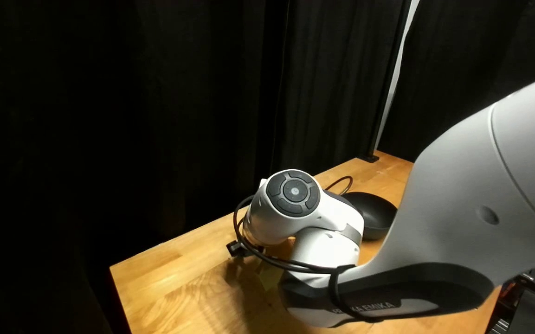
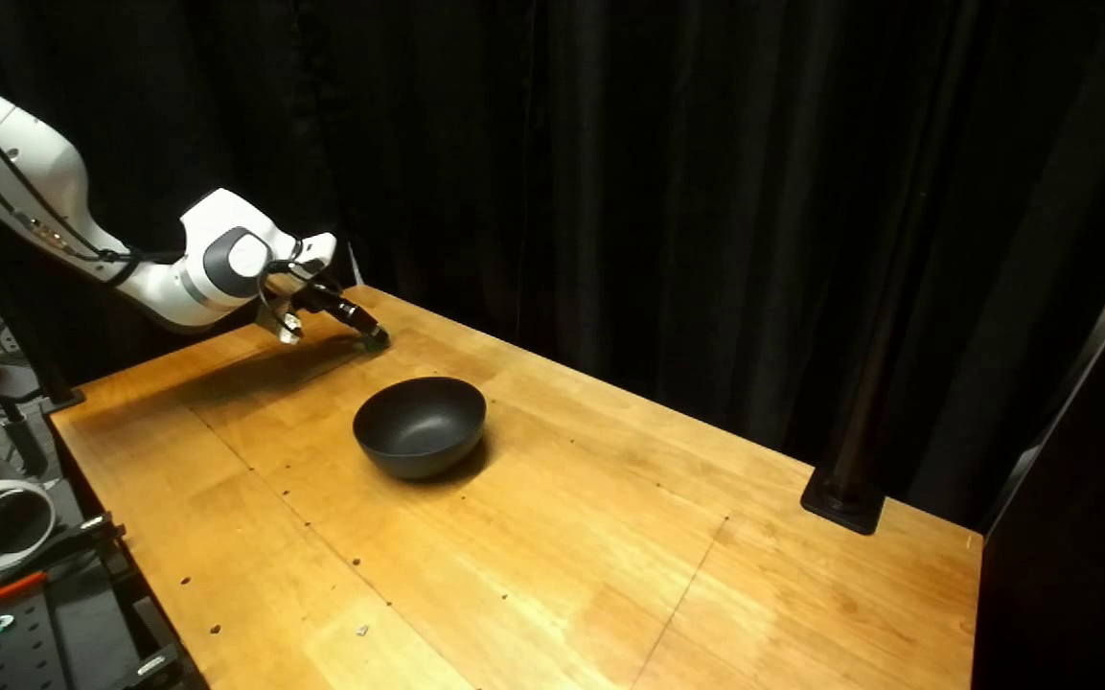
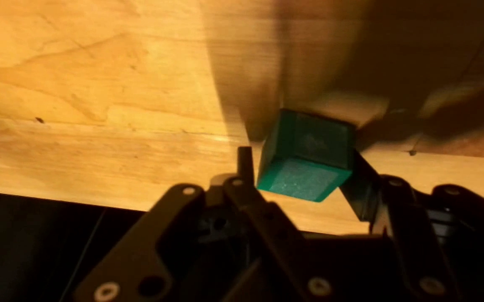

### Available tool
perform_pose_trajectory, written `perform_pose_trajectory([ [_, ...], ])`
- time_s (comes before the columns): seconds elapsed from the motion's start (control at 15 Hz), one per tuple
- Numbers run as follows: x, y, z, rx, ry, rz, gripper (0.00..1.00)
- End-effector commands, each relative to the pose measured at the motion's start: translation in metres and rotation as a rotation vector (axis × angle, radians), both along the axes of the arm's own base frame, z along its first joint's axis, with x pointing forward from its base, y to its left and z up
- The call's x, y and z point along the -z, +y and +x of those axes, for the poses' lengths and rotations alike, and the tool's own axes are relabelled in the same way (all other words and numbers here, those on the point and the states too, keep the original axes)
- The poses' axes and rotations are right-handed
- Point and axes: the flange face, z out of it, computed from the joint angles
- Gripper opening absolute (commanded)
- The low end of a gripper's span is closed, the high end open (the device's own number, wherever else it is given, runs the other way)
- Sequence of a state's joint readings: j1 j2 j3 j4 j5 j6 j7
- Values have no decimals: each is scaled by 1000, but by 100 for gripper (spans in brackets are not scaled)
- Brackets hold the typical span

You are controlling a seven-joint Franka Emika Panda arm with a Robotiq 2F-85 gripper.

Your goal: Pick up the green object from the table and put it in the bowl

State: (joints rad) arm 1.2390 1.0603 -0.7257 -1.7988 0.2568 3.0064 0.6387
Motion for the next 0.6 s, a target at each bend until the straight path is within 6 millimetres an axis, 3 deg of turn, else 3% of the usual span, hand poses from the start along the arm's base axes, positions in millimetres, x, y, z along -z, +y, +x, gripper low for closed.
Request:
perform_pose_trajectory([
  [0.0,-8,1,9,29,-8,22,27],
  [0.07,-11,0,8,35,9,29,19],
  [0.53,-57,-32,10,90,122,15,19],
])
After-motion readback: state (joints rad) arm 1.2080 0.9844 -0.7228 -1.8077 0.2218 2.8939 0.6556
